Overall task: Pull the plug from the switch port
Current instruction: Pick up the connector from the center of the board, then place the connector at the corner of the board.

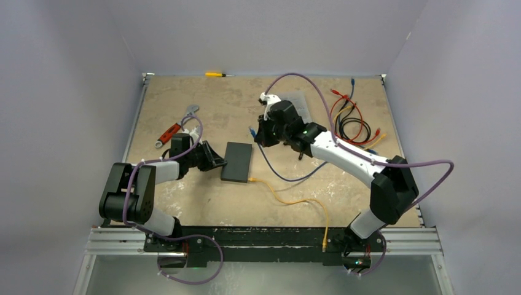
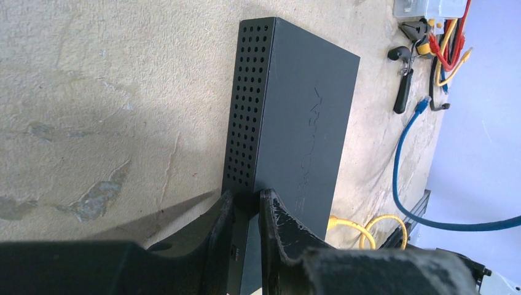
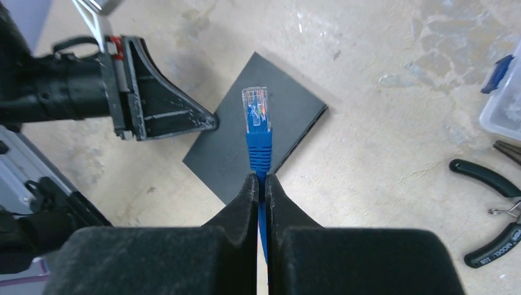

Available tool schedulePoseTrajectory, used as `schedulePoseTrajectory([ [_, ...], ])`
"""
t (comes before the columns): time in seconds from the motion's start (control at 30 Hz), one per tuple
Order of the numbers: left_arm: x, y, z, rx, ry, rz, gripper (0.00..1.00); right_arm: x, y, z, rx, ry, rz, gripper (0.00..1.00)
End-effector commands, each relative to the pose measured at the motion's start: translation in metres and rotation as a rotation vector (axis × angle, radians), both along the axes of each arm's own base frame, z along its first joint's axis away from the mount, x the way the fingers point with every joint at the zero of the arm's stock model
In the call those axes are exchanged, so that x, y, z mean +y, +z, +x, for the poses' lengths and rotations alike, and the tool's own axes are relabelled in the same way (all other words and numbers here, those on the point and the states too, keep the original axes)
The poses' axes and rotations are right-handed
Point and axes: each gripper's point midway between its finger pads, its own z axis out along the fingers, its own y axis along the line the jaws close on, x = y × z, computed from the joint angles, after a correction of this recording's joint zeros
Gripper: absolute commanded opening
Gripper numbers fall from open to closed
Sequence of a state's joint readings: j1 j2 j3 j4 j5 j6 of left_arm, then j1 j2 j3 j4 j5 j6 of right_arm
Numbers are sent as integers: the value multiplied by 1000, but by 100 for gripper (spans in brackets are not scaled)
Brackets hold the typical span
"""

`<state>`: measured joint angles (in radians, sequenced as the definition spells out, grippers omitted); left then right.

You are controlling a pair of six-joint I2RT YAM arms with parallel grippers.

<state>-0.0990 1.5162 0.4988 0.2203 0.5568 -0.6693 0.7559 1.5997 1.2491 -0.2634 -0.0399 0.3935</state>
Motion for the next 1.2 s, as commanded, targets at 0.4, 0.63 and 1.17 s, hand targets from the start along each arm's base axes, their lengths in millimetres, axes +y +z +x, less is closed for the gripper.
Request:
schedulePoseTrajectory([
  [0.4,21,-48,-43,191,20,144,17,-36,155,8,-208,107,425,0],
  [0.63,21,-48,-42,192,21,145,17,-52,193,9,-291,90,451,0],
  [1.17,21,-51,-45,198,18,145,17,-102,237,21,-389,-68,415,0],
])
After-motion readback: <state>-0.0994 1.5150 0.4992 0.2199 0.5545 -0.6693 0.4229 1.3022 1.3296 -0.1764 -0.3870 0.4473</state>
